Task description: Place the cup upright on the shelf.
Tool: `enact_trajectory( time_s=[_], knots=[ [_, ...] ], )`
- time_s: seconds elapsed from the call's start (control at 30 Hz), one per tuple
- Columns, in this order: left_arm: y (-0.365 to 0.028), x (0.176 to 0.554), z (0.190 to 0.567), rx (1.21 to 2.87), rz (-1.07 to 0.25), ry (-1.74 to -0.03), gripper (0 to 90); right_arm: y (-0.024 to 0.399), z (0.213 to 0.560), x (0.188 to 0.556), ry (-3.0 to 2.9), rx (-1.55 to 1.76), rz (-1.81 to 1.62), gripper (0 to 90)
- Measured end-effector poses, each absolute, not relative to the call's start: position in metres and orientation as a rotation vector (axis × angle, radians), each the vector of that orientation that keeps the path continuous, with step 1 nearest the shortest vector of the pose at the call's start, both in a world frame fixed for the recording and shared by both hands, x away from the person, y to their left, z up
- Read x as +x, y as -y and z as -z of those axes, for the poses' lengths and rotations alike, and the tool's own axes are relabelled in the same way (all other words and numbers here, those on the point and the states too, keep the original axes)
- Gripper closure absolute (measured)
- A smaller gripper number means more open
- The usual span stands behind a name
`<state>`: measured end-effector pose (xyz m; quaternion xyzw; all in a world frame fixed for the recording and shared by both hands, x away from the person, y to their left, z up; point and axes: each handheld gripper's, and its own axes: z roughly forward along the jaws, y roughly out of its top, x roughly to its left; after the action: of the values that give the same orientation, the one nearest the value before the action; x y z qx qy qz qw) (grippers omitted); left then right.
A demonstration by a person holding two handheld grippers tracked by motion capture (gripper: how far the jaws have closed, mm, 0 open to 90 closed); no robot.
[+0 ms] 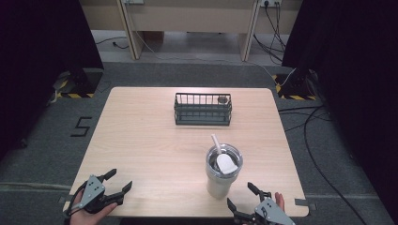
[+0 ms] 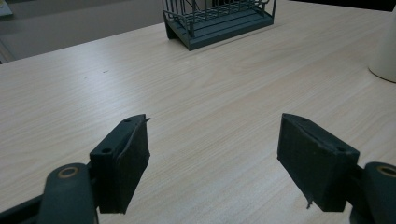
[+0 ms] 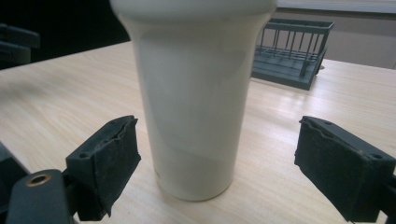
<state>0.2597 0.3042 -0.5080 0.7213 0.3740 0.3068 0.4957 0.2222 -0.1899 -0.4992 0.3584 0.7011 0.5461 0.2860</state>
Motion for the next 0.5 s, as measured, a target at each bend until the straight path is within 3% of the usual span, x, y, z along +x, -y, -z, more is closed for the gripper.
enact_trajectory(
  time_s=[0.5],
  knots=[
    [-0.306, 0.258, 0.506, 1.742, -0.748, -0.900, 24.4, 0.183, 0.492, 0.236, -1.860, 0.922, -1.477, 14.5]
  ],
)
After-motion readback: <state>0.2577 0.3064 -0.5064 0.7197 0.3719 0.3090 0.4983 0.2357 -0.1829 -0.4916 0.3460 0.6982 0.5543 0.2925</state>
